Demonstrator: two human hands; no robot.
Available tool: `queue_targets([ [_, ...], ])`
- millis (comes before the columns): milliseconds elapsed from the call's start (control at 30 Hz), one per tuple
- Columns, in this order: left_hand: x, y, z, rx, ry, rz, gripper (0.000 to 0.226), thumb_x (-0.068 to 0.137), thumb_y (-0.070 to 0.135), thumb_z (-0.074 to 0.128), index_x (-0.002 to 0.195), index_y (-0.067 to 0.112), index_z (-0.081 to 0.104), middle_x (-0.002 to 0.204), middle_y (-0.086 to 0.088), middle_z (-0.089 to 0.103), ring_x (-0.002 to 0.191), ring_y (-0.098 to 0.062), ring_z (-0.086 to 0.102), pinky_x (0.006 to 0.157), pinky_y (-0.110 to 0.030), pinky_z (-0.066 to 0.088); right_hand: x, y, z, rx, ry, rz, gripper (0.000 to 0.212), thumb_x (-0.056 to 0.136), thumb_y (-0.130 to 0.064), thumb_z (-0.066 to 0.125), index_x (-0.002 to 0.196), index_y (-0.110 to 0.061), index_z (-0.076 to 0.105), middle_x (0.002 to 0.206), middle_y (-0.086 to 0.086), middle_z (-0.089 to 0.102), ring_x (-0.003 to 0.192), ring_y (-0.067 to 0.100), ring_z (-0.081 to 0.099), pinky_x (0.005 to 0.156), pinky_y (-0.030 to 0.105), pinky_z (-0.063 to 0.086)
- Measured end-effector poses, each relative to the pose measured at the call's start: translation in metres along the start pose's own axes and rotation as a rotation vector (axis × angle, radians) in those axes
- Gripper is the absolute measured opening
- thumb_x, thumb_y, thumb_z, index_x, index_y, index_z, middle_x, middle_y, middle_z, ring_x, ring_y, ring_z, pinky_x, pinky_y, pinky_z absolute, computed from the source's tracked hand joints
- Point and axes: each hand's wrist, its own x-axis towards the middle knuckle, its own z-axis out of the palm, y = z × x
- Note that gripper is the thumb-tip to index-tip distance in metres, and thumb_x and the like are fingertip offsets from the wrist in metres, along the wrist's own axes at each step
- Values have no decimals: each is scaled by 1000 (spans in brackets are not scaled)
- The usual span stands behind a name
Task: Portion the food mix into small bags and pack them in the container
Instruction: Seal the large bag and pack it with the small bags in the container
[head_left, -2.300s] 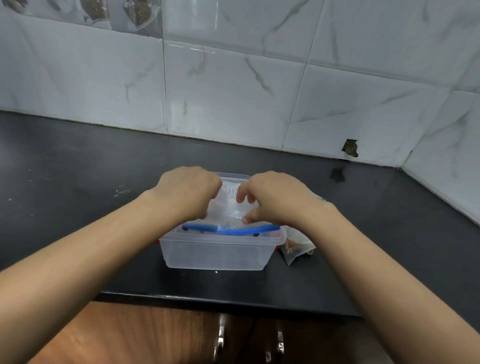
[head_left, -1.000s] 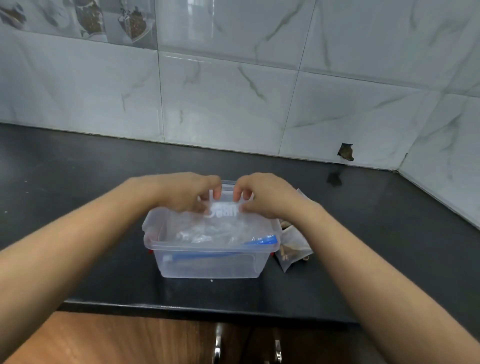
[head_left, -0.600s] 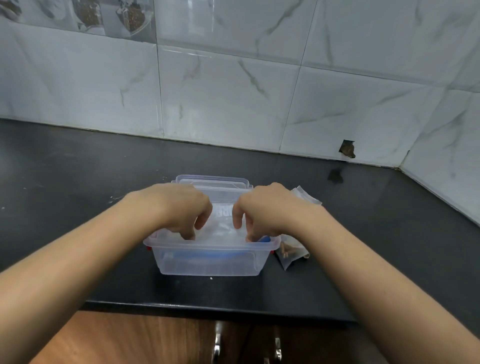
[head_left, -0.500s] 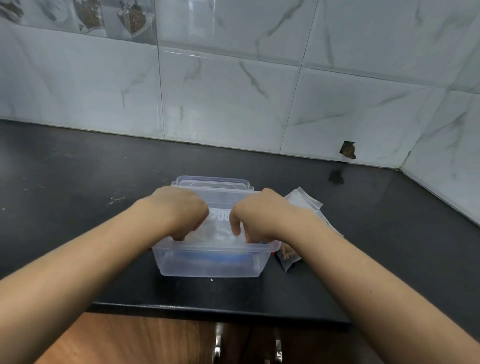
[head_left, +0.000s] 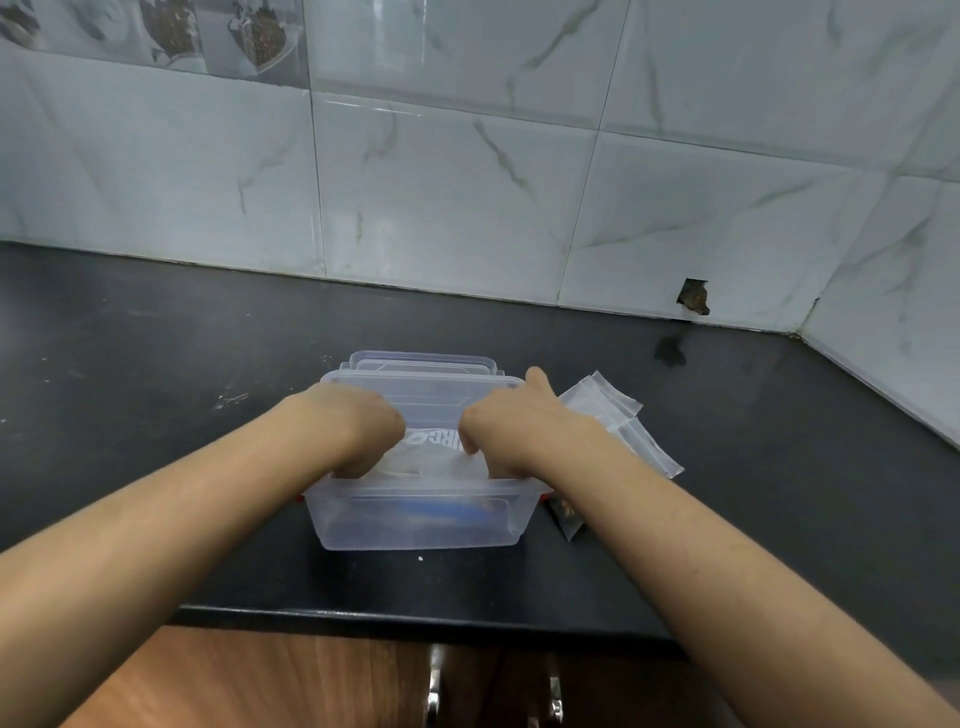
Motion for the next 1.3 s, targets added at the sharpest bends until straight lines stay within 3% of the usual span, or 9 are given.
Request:
queue_targets([
  [100, -10, -9, -13, -106, 85, 2, 15, 85, 18, 63, 72, 15, 56, 78, -3, 59, 77, -22, 53, 75, -34, 49, -8, 15, -4, 279, 63, 49, 33, 83, -30, 68, 115, -27, 62, 104, -10, 69, 101, 15, 58, 91, 37, 36],
  [233, -16, -11, -38, -315, 432, 31, 16, 88, 24, 53, 95, 25, 68, 99, 6, 68, 92, -19, 62, 80, -34, 53, -36, 54, -3, 720, 405, 305, 24, 81, -30, 67, 105, -28, 68, 94, -12, 69, 96, 11, 64, 86, 31, 51],
  [367, 0, 10, -63, -522, 649, 139, 22, 91, 22, 51, 105, 29, 66, 108, 9, 68, 101, -15, 60, 84, -33, 50, -56, 89, 26, 820, 402, 595, 27, 83, -32, 66, 109, -24, 66, 101, -7, 67, 98, 15, 62, 82, 31, 50],
  [500, 38, 35, -82, -581, 570, 291, 30, 91, 23, 55, 120, 26, 61, 122, 8, 63, 110, -14, 56, 91, -30, 44, -64, 109, 56, 803, 174, 770, 46, 84, -44, 65, 118, -14, 61, 116, 3, 65, 103, 22, 61, 80, 33, 47],
  [633, 82, 56, -98, -541, 453, 402, 50, 89, 22, 60, 137, 21, 45, 137, 1, 53, 121, -20, 51, 101, -37, 41, -61, 111, 80, 832, -30, 746, 55, 74, -61, 67, 101, -14, 60, 100, 2, 64, 91, 22, 61, 69, 31, 45],
  [800, 124, 82, -113, -388, 458, 453, 69, 90, 18, 57, 149, 29, 22, 155, 6, 26, 141, -16, 28, 107, -44, 34, -57, 107, 95, 948, 115, 763, 39, 69, -43, 79, 96, -18, 64, 90, -3, 66, 84, 19, 64, 77, 34, 52],
  [900, 137, 92, -122, -316, 354, 478, 73, 90, 14, 56, 149, 34, 18, 155, 8, 26, 140, -17, 29, 105, -44, 36, -58, 114, 99, 1106, 168, 738, 23, 71, -32, 81, 86, -19, 69, 81, 1, 71, 81, 23, 69, 79, 40, 55],
  [1067, 147, 99, -124, -206, 342, 442, 49, 90, 24, 57, 136, 31, 43, 145, 5, 41, 133, -19, 39, 105, -55, 26, -60, 120, 107, 1159, 218, 727, 11, 73, -24, 79, 77, -19, 70, 76, 3, 74, 79, 25, 71, 82, 45, 56],
  [1300, 139, 83, -125, -229, 362, 437, 15, 88, 36, 61, 97, 30, 50, 111, 8, 58, 108, -17, 52, 103, -45, 26, -60, 112, 99, 1091, 114, 706, 49, 65, -28, 85, 103, -21, 56, 96, 0, 67, 86, 19, 65, 81, 36, 54],
])
